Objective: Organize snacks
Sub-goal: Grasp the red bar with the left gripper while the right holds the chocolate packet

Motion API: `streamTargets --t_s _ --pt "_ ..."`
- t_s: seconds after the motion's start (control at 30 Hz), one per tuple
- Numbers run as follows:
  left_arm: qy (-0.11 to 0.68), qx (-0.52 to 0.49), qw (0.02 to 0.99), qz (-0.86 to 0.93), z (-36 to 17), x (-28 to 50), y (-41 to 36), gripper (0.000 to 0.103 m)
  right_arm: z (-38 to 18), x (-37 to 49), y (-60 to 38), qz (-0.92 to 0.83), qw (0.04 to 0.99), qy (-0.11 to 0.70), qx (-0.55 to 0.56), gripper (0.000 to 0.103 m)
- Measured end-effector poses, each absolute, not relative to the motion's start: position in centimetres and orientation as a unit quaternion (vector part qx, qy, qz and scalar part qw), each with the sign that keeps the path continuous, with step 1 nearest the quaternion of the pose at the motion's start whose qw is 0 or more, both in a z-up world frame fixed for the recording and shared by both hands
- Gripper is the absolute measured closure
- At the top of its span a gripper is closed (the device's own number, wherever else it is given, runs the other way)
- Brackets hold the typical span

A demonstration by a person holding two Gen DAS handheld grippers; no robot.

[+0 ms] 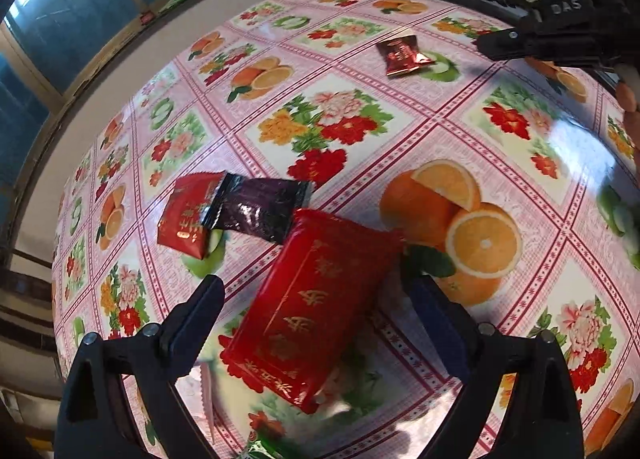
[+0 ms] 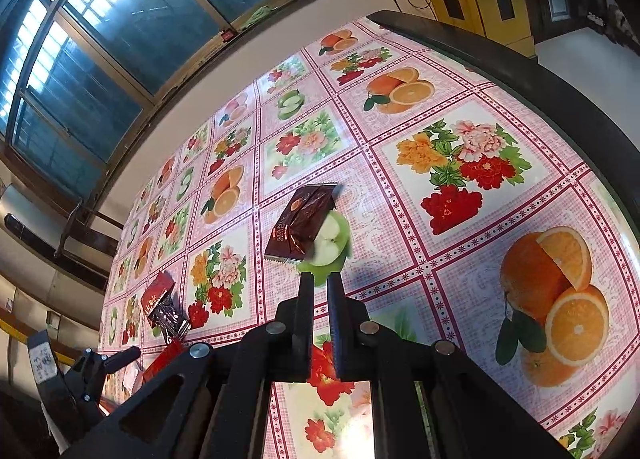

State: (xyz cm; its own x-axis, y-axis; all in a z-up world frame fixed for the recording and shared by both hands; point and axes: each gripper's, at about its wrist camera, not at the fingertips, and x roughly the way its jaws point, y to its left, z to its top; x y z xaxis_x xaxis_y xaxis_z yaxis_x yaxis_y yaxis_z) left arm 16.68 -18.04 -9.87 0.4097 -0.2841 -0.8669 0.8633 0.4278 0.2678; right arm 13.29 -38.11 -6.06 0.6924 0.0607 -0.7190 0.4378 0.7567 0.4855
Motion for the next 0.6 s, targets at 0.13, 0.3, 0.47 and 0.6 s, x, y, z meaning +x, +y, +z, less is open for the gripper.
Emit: streamTargets --t_s 0.13,0.3,0.47,0.6 --pt "0.412 0.332 0.756 -0.385 -9.8 16.9 -18.5 0.028 -6.3 13.1 -38.6 -0.123 0.857 0.373 0.334 0.096" --pt "0.414 0.323 0.784 -0.33 -9.5 15.6 -18.4 0.055 -6.5 12.9 -39.1 -0.137 0.855 0.373 0.334 0.096" --pt "0.441 0.261 0.801 -0.309 -8.5 13.1 -16.7 0.09 -6.6 12.6 -39.7 -0.147 0.854 0.369 0.337 0.096" --pt "0.488 0.188 0.791 -0.319 -8.6 12.0 -15.1 0.096 -6.9 12.6 -40.3 -0.143 0.851 0.369 0.346 0.096"
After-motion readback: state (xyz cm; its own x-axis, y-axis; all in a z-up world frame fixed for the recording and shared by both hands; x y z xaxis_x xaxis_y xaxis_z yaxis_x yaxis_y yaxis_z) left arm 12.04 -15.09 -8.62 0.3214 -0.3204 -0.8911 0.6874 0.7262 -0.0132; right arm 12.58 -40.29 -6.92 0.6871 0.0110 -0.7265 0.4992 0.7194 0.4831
